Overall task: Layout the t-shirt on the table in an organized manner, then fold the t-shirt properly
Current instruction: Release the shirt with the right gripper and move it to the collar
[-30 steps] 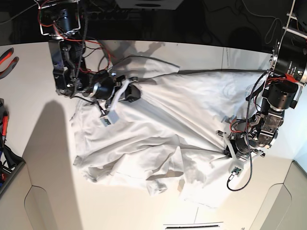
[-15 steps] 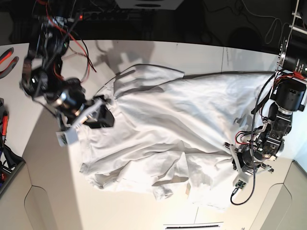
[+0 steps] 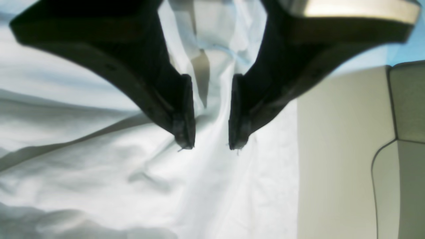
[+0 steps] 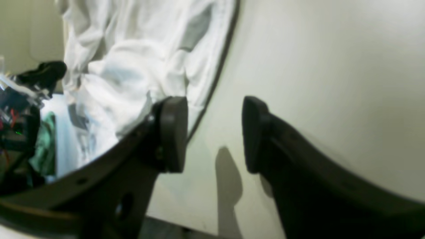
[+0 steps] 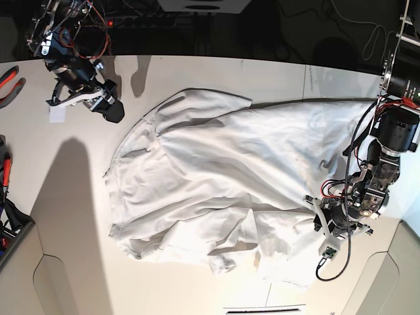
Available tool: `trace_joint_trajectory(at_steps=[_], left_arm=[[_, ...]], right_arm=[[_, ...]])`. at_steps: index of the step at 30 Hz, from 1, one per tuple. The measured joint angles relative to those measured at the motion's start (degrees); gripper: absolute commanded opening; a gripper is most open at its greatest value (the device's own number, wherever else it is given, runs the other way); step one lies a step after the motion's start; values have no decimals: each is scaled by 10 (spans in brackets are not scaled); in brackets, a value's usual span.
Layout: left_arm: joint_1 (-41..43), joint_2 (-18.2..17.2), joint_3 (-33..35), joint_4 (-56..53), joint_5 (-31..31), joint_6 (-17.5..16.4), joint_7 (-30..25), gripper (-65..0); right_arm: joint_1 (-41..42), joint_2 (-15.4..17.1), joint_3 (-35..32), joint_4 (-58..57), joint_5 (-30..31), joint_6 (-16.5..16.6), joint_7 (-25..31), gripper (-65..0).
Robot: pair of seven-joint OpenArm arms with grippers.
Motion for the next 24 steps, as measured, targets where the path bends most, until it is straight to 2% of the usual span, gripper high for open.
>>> trace_joint_trajectory(at_steps=[9, 10, 11, 13, 14, 19, 24], left_arm=[[0, 0, 0, 0, 0, 0, 0, -437], [0, 0, 0, 0, 0, 0, 0, -437], [0, 0, 0, 0, 0, 0, 0, -437], [0, 0, 0, 0, 0, 0, 0, -437], [0, 1, 0, 0, 0, 0, 0, -437], [0, 1, 0, 0, 0, 0, 0, -437], [0, 1, 0, 0, -18, 0, 0, -437]], right_arm=[[91, 4, -23, -161, 6, 18, 16, -381], [96, 5, -26, -169, 6, 18, 20, -396], [99, 6, -31, -174, 5, 17, 24, -447], [103, 8, -40, -178, -12, 17, 25, -623], [104, 8, -43, -178, -21, 17, 26, -650], [108, 10, -44, -178, -27, 17, 24, -650], [137, 30, -49, -185, -79, 17, 17, -650]])
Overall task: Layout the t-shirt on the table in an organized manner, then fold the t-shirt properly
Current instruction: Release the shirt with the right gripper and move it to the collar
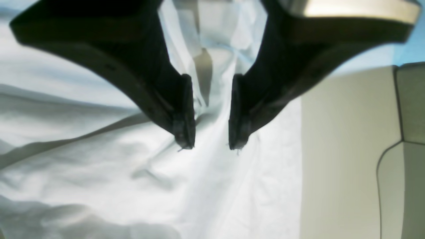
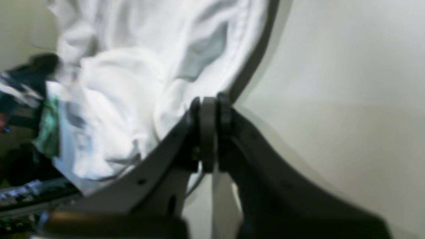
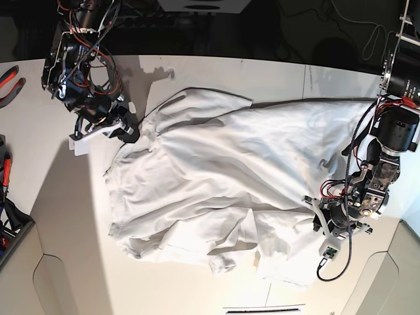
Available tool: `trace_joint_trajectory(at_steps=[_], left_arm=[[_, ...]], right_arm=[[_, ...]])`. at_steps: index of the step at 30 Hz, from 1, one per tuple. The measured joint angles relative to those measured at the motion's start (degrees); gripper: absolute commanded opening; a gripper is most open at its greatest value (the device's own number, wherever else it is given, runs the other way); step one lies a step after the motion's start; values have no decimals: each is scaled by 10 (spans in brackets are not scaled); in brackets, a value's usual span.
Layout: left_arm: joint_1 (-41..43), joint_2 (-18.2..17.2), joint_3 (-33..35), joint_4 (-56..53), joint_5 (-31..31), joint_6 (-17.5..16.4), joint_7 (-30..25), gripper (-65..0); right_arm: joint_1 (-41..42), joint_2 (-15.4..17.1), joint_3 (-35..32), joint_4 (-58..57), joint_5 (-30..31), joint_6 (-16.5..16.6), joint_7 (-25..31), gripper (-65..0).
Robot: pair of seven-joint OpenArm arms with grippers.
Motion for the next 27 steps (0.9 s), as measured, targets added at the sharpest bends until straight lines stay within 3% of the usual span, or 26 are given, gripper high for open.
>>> trace_joint_trajectory(at_steps=[17, 19, 22, 25, 27], left_arm=[[0, -1, 0, 0, -7, 0, 15, -437], [0, -1, 0, 0, -7, 0, 15, -437], [0, -1, 0, 0, -7, 0, 15, -437], [0, -2, 0, 0, -7, 0, 16, -437], [0, -3, 0, 0, -7, 0, 15, -437]], right_arm=[[114, 96, -3, -7, -159, -10, -16, -650], [119, 111, -3, -7, -156, -21, -16, -650], [122, 134, -3, -7, -103, -21, -30, -650], [121, 153, -2, -7, -66, -3, -56, -432], [121, 163, -2, -7, -53, 8, -57, -402]])
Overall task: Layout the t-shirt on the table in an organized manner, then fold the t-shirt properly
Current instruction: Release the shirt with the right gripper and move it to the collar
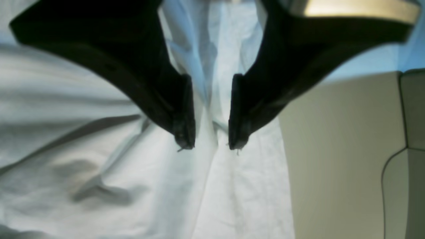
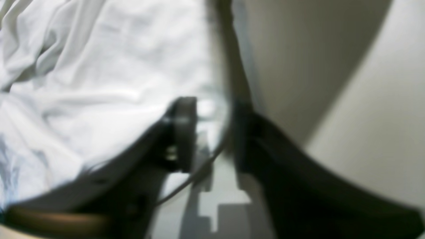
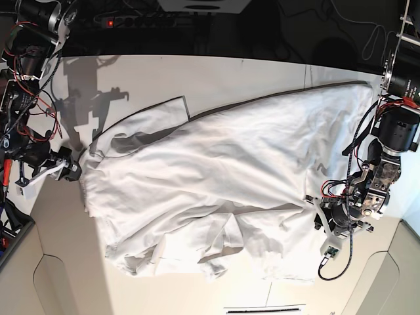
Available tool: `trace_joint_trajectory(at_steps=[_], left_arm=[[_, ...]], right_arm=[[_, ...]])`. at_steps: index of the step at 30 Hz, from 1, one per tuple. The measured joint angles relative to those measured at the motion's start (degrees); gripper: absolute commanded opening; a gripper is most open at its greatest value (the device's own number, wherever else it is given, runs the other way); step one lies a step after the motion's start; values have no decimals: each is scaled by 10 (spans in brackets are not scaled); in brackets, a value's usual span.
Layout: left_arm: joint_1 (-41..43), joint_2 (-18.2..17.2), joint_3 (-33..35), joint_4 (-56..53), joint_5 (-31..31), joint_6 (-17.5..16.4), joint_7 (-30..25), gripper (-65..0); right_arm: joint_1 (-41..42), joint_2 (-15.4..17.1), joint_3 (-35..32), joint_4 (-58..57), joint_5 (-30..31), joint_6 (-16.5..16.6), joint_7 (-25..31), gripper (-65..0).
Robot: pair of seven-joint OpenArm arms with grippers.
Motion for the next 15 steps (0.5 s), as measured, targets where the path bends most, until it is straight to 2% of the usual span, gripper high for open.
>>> trace_joint_trajectory(at_steps=[4, 7, 8, 10, 13, 14, 15], left_arm=[[0, -8, 0, 0, 0, 0, 0, -437], [0, -11, -8, 0, -13, -9, 3, -437], [0, -12, -17, 0, -33, -28, 11, -437], [0, -15, -47, 0, -97, -90, 47, -437], [2, -18, -116, -1, -238, -228, 133, -437], [2, -17, -137, 0, -303, -252, 171, -437], [3, -16, -158, 0, -377, -249, 218, -438]], right_arm=[[0, 20, 0, 2, 73, 2, -50, -402], [-1, 21, 12, 12, 155, 30, -103, -404], [-3, 18, 18, 19, 174, 38, -114, -404], [-15, 8, 35, 45, 200, 42, -127, -404], [-55, -13, 50, 91, 207, 47, -131, -414], [-74, -23, 51, 108, 208, 45, -133, -417], [-94, -35, 52, 127, 208, 45, -135, -417]])
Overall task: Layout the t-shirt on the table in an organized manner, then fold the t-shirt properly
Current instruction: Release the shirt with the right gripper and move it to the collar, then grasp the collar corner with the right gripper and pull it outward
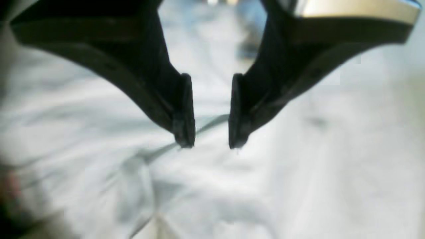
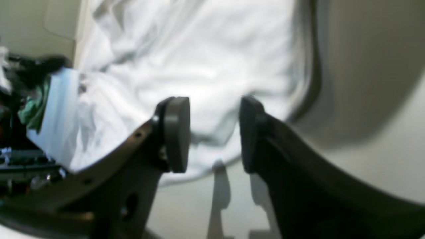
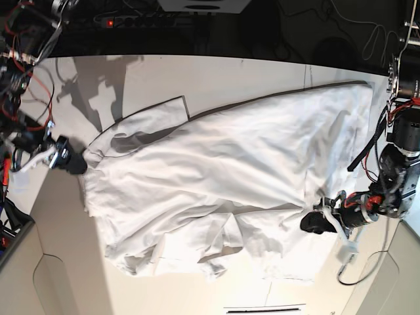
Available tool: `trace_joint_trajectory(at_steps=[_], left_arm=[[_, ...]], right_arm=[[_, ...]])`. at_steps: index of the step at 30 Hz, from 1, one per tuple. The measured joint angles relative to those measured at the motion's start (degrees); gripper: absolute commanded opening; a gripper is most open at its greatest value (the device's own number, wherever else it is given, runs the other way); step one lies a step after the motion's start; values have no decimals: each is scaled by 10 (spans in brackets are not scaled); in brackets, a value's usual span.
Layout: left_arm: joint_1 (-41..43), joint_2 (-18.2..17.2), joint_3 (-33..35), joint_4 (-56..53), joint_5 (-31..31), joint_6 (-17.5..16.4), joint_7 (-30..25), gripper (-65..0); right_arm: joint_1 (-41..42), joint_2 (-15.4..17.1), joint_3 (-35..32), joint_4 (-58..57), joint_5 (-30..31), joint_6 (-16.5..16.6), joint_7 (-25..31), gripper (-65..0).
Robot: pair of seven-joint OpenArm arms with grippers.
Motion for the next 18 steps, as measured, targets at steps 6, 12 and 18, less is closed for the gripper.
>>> trace_joint_trajectory(at_steps=[6, 12, 18], left_arm=[[16, 0, -39, 1, -173, -2, 219, -439], [93, 21, -37, 1, -98, -2, 176, -439], [134, 26, -38, 2, 64, -16, 35, -439]], right_arm=[[-109, -71, -1, 95, 35, 6, -7, -417], [-183, -115, -1, 108, 17, 0, 21, -410], [-183, -140, -1, 100, 0, -12, 71, -344]])
